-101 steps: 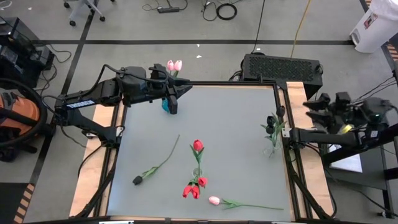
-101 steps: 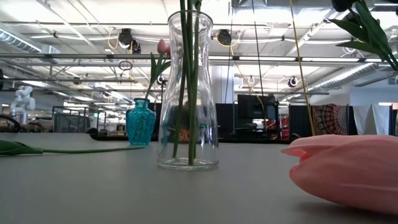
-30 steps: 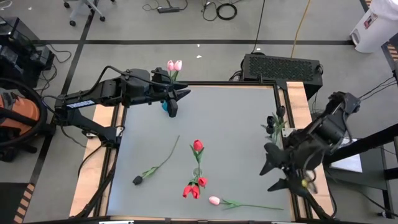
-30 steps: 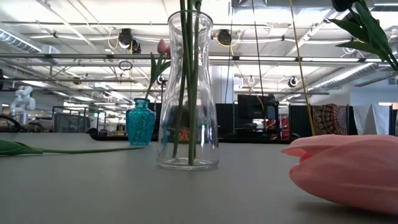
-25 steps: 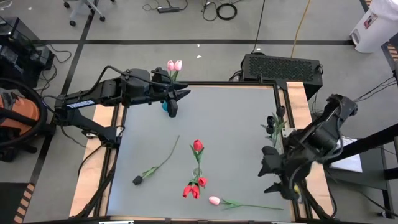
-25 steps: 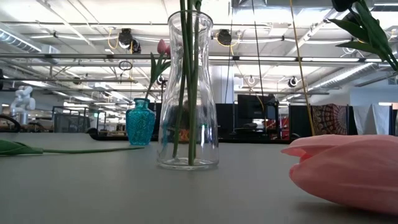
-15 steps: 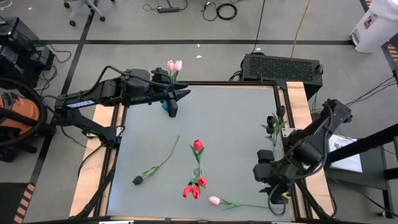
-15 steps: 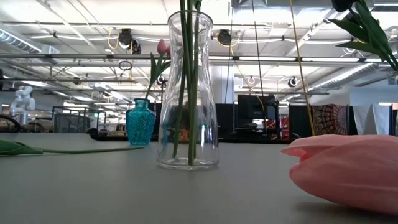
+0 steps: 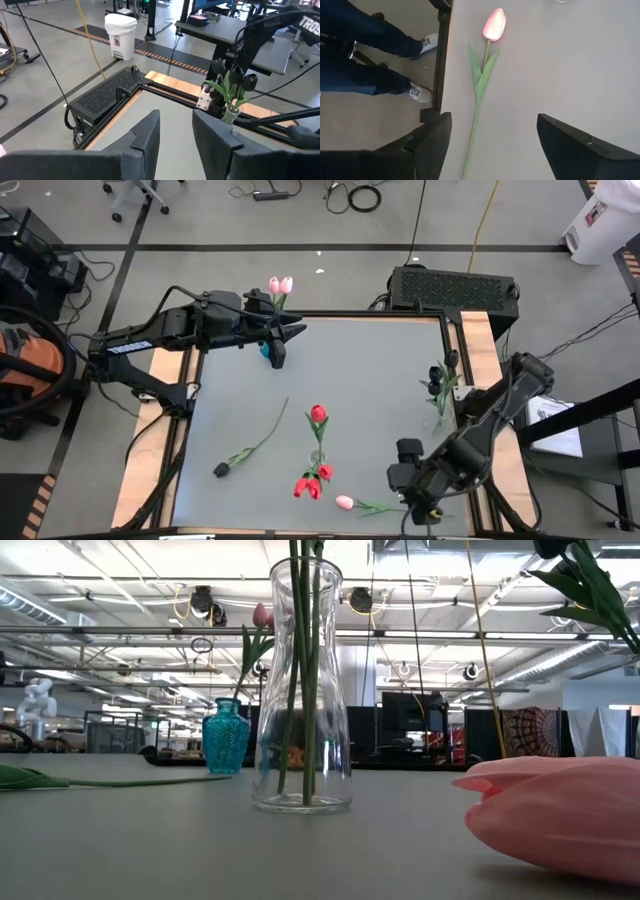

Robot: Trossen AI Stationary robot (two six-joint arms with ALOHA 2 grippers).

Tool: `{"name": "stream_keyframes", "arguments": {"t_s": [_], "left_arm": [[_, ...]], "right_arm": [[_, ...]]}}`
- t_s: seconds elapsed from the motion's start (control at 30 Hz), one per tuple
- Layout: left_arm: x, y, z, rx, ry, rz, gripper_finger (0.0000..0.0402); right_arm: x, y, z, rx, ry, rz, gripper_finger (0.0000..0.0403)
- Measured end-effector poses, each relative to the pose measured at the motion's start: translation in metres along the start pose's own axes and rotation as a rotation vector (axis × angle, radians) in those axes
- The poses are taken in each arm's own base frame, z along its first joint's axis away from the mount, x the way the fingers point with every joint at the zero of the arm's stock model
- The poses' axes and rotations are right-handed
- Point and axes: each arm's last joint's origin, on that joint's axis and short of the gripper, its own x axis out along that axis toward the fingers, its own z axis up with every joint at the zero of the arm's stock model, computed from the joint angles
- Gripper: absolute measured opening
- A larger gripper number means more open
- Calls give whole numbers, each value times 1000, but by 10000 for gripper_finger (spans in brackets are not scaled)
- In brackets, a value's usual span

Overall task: Sort flowers into vase by color
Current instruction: Put the pink flower into the blue vase

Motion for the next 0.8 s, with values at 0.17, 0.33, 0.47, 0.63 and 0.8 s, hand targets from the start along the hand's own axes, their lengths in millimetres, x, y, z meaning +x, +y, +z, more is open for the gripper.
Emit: {"name": "stream_keyframes", "arguments": {"t_s": [0.17, 0.33, 0.47, 0.63, 0.8], "left_arm": [[0, 0, 0, 0, 0, 0, 123], [0, -1, 0, -1, 4, -22, 123], [0, -1, 0, -1, 6, -30, 123], [0, -2, 0, 0, 6, -32, 123], [0, -2, 0, 1, 6, -35, 123]], "right_arm": [[23, 6, 5, 22, 17, -12, 285], [46, 11, 9, 24, 31, -22, 285], [64, 15, 11, 24, 36, -26, 285], [83, 19, 14, 23, 38, -27, 285], [98, 20, 14, 22, 56, -43, 285]]}}
